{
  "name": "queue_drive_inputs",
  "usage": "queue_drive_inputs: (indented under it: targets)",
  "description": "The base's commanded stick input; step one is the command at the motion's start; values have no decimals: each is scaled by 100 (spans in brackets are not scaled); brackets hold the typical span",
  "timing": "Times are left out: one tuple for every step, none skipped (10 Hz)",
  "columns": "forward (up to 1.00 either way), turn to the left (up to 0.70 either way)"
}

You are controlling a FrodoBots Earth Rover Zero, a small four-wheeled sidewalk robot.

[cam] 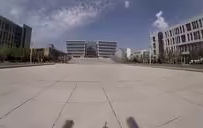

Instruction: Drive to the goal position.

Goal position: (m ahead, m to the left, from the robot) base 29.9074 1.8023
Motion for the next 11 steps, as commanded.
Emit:
queue_drive_inputs:
  targets:
    - [70,2]
    - [70,2]
    - [70,3]
    - [70,3]
    - [70,2]
    - [70,2]
    - [70,3]
    - [70,3]
    - [70,3]
    - [70,2]
    - [70,2]
